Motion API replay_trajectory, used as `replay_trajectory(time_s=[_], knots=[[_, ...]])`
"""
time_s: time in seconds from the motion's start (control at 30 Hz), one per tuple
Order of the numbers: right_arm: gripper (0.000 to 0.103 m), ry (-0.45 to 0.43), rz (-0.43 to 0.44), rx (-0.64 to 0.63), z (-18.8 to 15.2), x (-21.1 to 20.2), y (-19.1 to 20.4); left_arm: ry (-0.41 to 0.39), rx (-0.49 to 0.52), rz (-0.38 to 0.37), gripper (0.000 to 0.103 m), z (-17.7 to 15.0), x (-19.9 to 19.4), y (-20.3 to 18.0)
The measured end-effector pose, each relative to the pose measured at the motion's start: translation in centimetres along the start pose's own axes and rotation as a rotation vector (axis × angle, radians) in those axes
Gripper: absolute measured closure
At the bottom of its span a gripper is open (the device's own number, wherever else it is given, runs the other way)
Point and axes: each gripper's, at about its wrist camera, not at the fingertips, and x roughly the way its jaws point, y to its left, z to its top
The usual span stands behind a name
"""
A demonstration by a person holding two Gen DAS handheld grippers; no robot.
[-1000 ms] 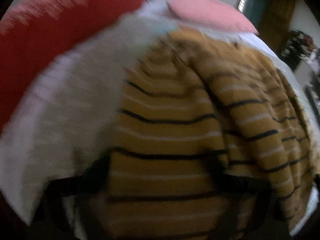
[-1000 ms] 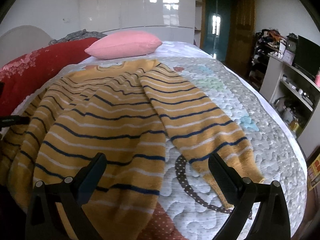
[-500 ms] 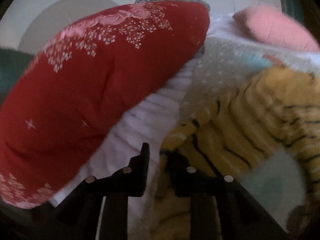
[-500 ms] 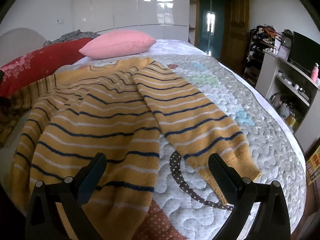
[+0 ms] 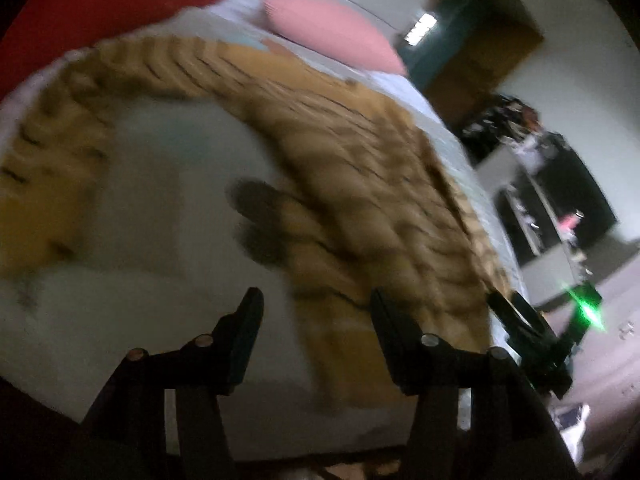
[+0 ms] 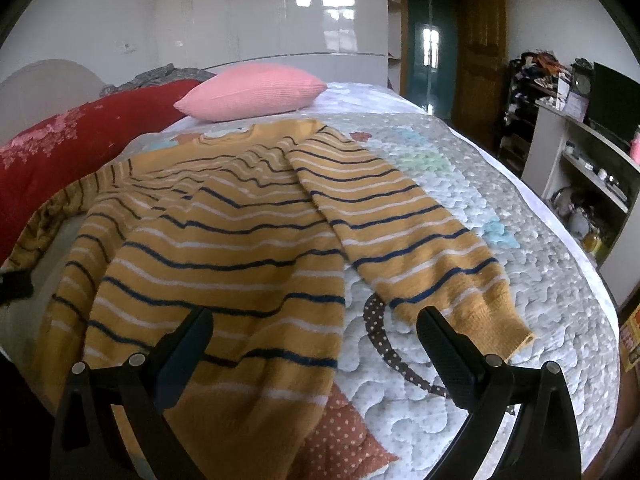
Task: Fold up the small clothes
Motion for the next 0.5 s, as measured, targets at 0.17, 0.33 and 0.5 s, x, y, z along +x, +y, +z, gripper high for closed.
replay_trajectory(time_s=[0.17, 0.33, 0.5], knots=[[0.000, -0.010, 0.007, 0.025, -0.2, -0.8, -0.6, 0.016, 0.001, 0.053, 0.061, -0.9, 3.7, -1.8], [0.000, -0.016, -0.021, 0.034, -0.5, -1.9, -1.7, -0.068, -0.103, 0.084, 0.096, -0.5, 0.0, -0.1], [0.000, -0.028, -0.044, 0.101, -0.3, -2.4, -4.0, -0.182, -0.204, 0.190, 0.096, -1.1, -6.3, 3.5]])
